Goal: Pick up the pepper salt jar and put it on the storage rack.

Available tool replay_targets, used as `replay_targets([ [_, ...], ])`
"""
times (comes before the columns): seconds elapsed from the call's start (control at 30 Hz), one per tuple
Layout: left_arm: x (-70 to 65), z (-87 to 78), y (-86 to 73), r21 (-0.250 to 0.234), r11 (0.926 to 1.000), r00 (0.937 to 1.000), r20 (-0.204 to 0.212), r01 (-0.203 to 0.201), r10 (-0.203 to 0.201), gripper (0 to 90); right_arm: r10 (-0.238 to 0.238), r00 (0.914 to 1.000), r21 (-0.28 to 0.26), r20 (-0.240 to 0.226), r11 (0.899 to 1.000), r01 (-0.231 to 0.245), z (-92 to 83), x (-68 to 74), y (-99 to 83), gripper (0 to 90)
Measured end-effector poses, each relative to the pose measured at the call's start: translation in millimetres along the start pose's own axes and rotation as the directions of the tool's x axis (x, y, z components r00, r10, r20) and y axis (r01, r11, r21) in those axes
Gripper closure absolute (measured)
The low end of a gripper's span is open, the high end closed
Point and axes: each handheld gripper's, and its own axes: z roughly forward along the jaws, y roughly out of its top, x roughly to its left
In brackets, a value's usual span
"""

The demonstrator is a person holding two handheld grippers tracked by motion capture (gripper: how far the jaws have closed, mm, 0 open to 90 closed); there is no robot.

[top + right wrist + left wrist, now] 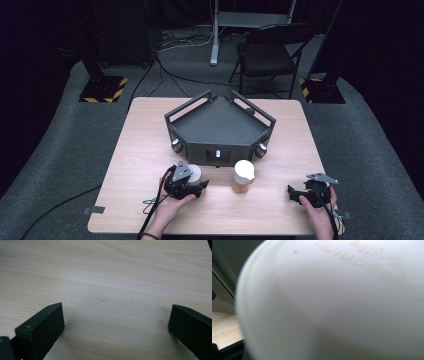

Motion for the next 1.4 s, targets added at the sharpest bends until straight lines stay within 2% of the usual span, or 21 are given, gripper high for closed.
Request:
replay_targets([
  [0.57, -0.9, -17.1, 20.3, -0.023, 0.9997, 0.9996, -0.027, -0.006, 0.005, 33.8, 0.000, 1.0000, 0.000, 0.000, 1.000, 0.000, 0.0, -0.1, 0.0, 0.0],
  [1.03, 2.1, -30.9, 48.9, -0.031, 0.9993, 0.9981, -0.058, -0.021, 0.019, 34.0, -0.001, 1.0000, 0.000, -0.001, 1.000, 0.001, 0.1, 0.0, 0.2, 0.0],
  [1.1, 3.3, -34.1, 57.6, -0.029, 0.9993, 0.9975, -0.067, -0.026, 0.024, 34.0, -0.001, 1.0000, 0.000, -0.001, 1.000, 0.001, 0.1, 0.0, 0.2, 0.0],
  [1.4, 7.6, -41.9, 76.0, -0.038, 0.9991, 0.9969, -0.077, -0.021, 0.018, 34.1, -0.003, 1.0000, 0.000, -0.002, 1.000, 0.003, 0.3, -0.1, 0.3, 0.0],
])
